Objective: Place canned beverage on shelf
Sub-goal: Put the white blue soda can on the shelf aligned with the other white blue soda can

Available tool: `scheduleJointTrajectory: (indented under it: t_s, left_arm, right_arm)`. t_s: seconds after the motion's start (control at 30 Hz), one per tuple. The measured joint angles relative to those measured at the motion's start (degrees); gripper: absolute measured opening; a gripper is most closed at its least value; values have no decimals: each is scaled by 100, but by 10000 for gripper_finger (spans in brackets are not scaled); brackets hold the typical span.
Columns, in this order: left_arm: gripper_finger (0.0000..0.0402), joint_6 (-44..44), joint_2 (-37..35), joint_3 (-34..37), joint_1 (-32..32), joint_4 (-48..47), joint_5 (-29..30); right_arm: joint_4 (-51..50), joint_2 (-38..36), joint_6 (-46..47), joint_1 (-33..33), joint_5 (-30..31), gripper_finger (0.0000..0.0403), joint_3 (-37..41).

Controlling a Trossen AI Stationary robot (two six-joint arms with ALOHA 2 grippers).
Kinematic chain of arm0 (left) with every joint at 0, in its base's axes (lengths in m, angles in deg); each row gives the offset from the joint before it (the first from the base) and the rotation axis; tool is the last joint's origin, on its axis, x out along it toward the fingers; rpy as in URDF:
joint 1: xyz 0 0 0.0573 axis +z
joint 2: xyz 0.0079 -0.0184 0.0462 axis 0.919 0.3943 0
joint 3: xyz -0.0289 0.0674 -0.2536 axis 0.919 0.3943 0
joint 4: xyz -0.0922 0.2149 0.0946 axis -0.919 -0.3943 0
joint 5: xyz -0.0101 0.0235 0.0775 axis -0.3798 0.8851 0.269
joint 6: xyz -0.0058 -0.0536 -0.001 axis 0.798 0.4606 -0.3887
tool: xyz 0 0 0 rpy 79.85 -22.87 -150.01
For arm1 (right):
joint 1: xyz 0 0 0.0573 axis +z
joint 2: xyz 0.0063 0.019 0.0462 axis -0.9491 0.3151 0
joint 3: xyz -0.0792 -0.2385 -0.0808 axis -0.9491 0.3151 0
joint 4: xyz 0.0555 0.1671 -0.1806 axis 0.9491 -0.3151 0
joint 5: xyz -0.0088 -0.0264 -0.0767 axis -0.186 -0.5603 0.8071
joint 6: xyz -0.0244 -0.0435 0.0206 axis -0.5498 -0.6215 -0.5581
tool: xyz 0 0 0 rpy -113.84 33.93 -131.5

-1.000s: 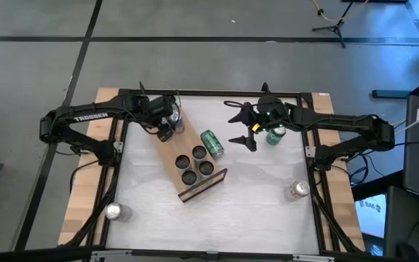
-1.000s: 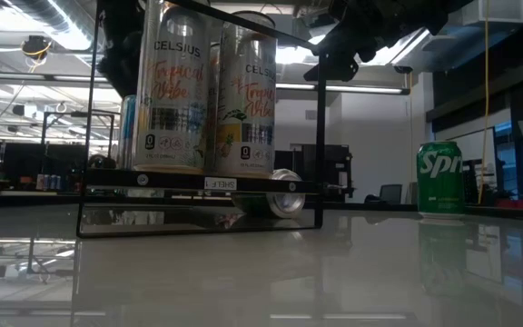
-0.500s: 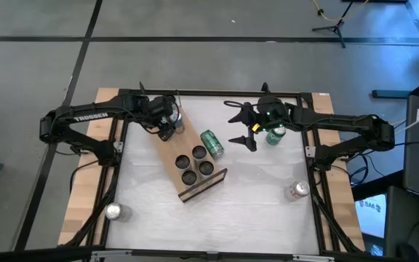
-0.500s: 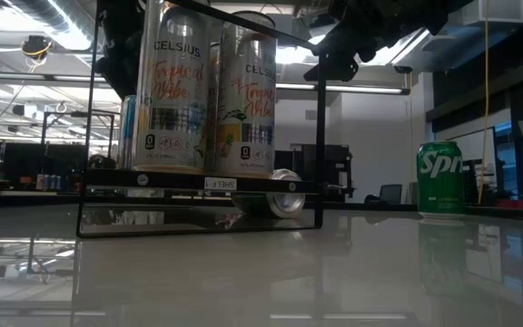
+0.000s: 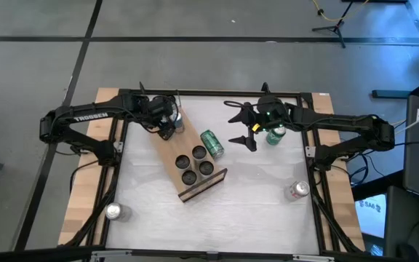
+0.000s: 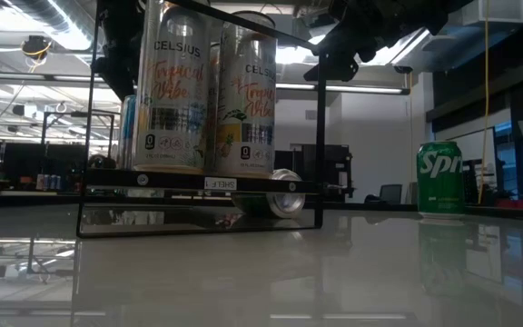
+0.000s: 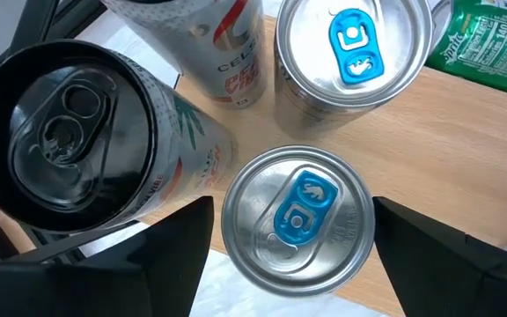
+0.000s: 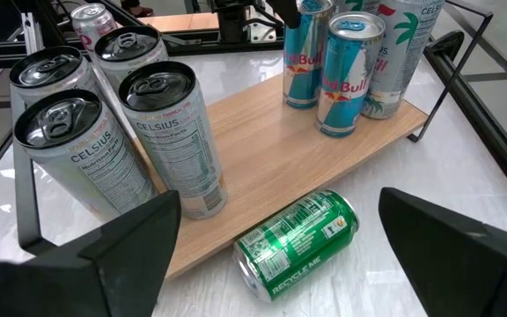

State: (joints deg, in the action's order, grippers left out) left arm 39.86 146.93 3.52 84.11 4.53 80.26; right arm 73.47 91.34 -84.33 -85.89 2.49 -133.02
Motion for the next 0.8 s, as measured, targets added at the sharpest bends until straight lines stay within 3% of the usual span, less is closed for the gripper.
scheduleJointTrajectory:
  t_s: [0.17,0.5,0.8]
  left_arm:
    - [283,5,0,0,0,0,-2]
    - [224,3,0,-7,-2,5,-6]
    - [225,-77,0,-7,0,7,-14]
  right_arm:
    - [0,1,-1,0,0,380,0]
    - [2,0,-1,-1,0,380,0]
    - [2,1,-1,0,0,380,0]
